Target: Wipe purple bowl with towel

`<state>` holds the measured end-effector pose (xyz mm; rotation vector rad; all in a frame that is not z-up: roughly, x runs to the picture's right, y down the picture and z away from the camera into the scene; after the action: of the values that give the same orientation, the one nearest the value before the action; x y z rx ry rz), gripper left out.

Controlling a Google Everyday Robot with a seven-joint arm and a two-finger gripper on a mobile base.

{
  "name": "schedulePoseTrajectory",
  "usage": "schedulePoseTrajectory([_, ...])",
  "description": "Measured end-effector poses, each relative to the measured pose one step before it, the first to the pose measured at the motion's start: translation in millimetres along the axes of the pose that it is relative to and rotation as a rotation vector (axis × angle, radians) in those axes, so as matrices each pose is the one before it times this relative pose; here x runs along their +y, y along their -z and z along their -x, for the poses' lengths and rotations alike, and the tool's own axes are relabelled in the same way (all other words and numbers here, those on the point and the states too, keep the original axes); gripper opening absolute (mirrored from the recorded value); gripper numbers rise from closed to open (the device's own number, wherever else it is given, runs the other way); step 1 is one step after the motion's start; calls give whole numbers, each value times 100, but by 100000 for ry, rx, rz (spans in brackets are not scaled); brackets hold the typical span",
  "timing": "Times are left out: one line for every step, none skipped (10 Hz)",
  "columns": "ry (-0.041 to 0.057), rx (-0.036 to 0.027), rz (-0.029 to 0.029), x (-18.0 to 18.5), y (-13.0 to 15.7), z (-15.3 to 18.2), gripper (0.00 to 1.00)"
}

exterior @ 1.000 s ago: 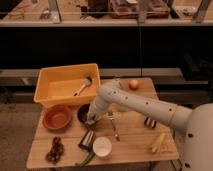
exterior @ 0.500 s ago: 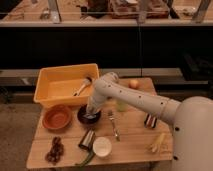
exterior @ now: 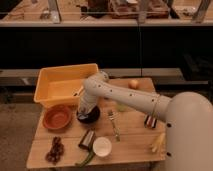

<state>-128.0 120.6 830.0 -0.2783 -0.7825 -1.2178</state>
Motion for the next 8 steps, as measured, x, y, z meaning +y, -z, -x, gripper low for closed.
schedulePoseTrajectory([1152, -729, -1083, 76, 146, 793, 0])
schedulePoseTrajectory([647, -796, -442, 387, 148, 1002, 0])
schedulePoseTrajectory([110, -681, 448, 600, -74, 556, 0])
schedulePoseTrajectory([-47, -489, 541, 587, -108, 436, 0])
schedulePoseTrajectory([-244, -273, 490, 575, -212, 210, 0])
schedulePoseTrajectory([-609, 75, 471, 748, -114, 96, 0])
schedulePoseTrajectory([-1277, 367, 580, 886, 28, -84, 0])
schedulePoseTrajectory([-2234, 741, 763, 1229, 117, -366, 0])
